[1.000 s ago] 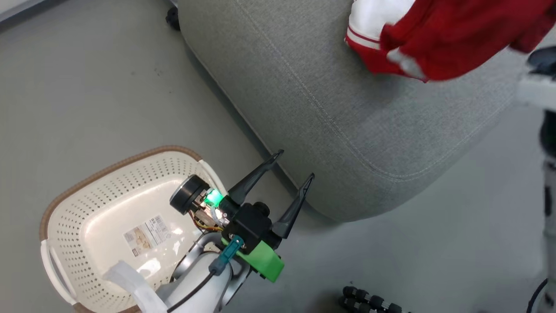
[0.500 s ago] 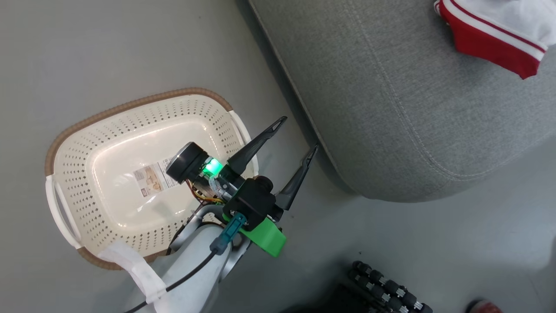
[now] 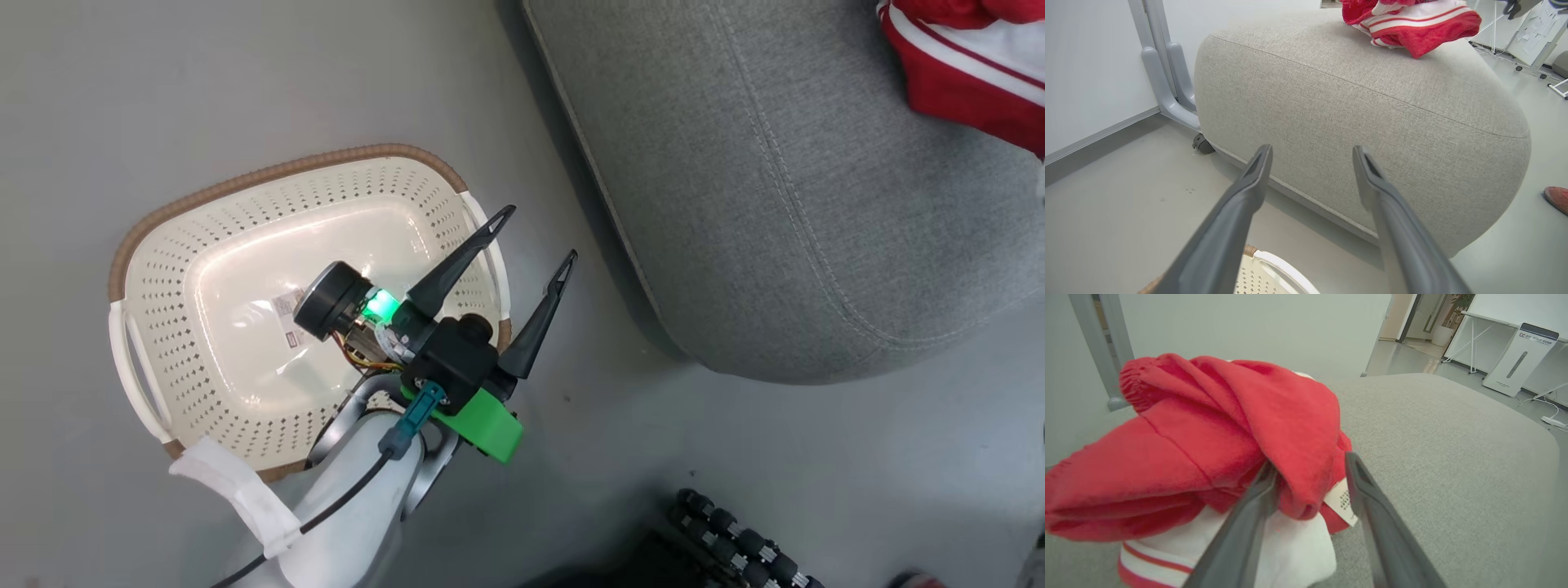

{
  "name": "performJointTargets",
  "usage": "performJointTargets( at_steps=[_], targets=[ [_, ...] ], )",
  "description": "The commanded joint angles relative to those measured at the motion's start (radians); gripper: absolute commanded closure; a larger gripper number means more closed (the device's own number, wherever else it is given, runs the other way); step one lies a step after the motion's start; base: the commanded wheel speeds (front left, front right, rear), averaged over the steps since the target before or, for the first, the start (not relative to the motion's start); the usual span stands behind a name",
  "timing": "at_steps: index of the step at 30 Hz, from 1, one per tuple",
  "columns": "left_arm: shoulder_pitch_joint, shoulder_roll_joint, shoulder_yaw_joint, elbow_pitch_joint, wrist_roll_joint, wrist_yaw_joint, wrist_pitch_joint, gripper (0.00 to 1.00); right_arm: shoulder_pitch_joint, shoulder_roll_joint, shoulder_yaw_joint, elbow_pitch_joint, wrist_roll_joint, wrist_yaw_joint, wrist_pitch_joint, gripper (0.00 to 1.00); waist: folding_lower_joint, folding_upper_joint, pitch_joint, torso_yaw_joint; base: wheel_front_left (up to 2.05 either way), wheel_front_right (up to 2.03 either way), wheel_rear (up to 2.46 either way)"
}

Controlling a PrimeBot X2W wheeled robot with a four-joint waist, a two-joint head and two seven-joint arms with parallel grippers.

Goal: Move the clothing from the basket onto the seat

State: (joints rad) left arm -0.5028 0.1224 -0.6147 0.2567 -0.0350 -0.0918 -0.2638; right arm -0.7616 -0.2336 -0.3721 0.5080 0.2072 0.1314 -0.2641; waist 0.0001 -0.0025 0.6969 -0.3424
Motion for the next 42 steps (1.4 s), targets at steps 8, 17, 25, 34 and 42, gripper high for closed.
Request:
performJointTargets(
  at_steps=[8, 17, 25, 34, 42],
  targets=[
    [0.049, -0.022, 0.043, -0.015, -0.048, 0.035, -0.001, 0.0, 0.258, 0.097, -0.008, -0.192, 0.031, -0.001, 0.0, 0.0, -0.0001, 0.0025, -0.139, -0.007, 0.0, 0.0, 0.0],
    [0.151, -0.061, 0.106, -0.05, -0.117, 0.055, -0.001, 0.0, 0.534, 0.116, 0.173, -0.365, -0.014, -0.001, 0.0, 0.0, -0.0001, 0.0025, -0.34, 0.081, 0.0, 0.0, 0.0],
    [0.271, -0.071, 0.185, -0.101, -0.165, 0.076, -0.001, 0.0, 0.658, 0.104, 0.34, -0.425, -0.055, -0.001, 0.0, 0.0, -0.0001, 0.0025, -0.494, 0.233, 0.0, 0.0, 0.0],
    [0.417, -0.072, 0.319, -0.168, -0.16, 0.12, -0.001, 0.0, 0.716, 0.117, 0.417, -0.452, -0.043, -0.001, 0.0, 0.0, -0.0001, 0.0025, -0.618, 0.371, 0.0, 0.0, 0.0],
    [0.512, -0.071, 0.436, -0.214, -0.12, 0.082, -0.001, 0.0, 0.739, 0.133, 0.4, -0.48, -0.055, -0.001, 0.0, 0.0, -0.0001, 0.0025, -0.664, 0.412, 0.0, 0.0, 0.0]
  ],
)
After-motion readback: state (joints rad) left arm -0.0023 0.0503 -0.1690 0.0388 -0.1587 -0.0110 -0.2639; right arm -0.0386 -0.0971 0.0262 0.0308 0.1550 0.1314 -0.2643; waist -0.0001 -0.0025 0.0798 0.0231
